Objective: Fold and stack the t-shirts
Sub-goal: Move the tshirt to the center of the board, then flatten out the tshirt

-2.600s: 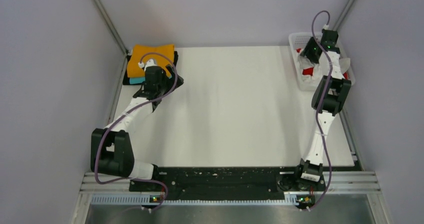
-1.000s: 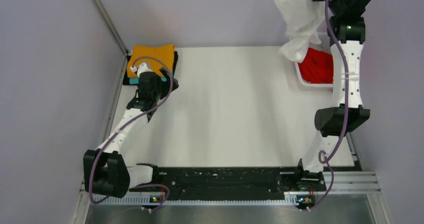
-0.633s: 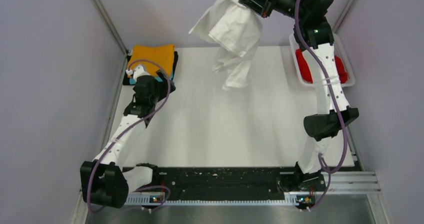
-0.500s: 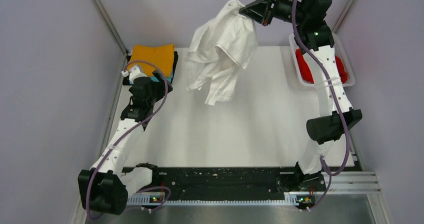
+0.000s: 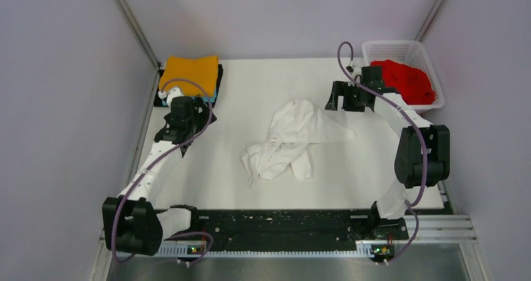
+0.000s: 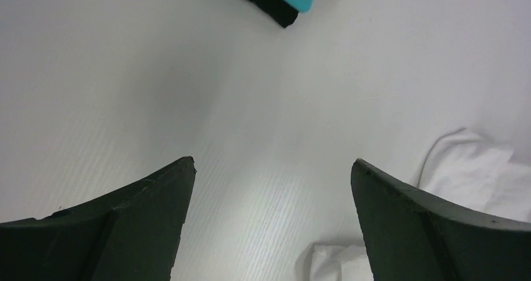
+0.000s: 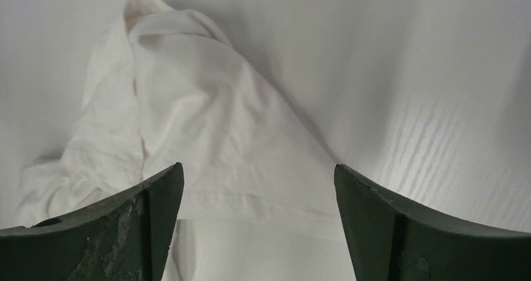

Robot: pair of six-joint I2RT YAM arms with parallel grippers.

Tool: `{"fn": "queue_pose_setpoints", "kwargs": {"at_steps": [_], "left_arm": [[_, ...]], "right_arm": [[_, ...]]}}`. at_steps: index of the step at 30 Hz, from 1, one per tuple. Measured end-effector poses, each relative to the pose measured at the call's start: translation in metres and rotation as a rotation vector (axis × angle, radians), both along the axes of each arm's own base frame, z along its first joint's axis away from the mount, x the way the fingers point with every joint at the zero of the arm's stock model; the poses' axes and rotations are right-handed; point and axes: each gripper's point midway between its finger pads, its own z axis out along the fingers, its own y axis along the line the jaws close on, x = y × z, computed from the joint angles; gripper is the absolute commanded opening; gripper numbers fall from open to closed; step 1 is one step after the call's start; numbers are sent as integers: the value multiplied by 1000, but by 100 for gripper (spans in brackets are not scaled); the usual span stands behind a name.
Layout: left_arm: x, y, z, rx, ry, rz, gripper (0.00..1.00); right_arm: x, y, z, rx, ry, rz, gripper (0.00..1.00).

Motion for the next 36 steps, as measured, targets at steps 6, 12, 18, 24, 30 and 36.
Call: {"fn": "queue_pose_setpoints", "kwargs": {"at_steps": [6, 12, 18, 24, 30, 36], "left_arm": [[-11, -23, -50, -62, 206, -106, 99], [-42, -68, -68, -234, 303, -315, 98], [-107, -117, -83, -301, 440, -529, 98], [-149, -158, -82, -291, 493, -728, 96], [-176, -159, -106, -274, 593, -721, 89], [-180, -171, -120, -229, 645, -712, 76]], "right_arm": [[-12, -2, -7, -180, -29, -69, 89], [-42, 20, 6, -269, -104, -89, 93], [-62, -18, -3, -315, -79, -311, 99], [-84, -39, -14, -302, -52, -472, 99], [-97, -52, -31, -269, 2, -565, 99], [-98, -64, -33, -239, 19, -630, 99]]}}
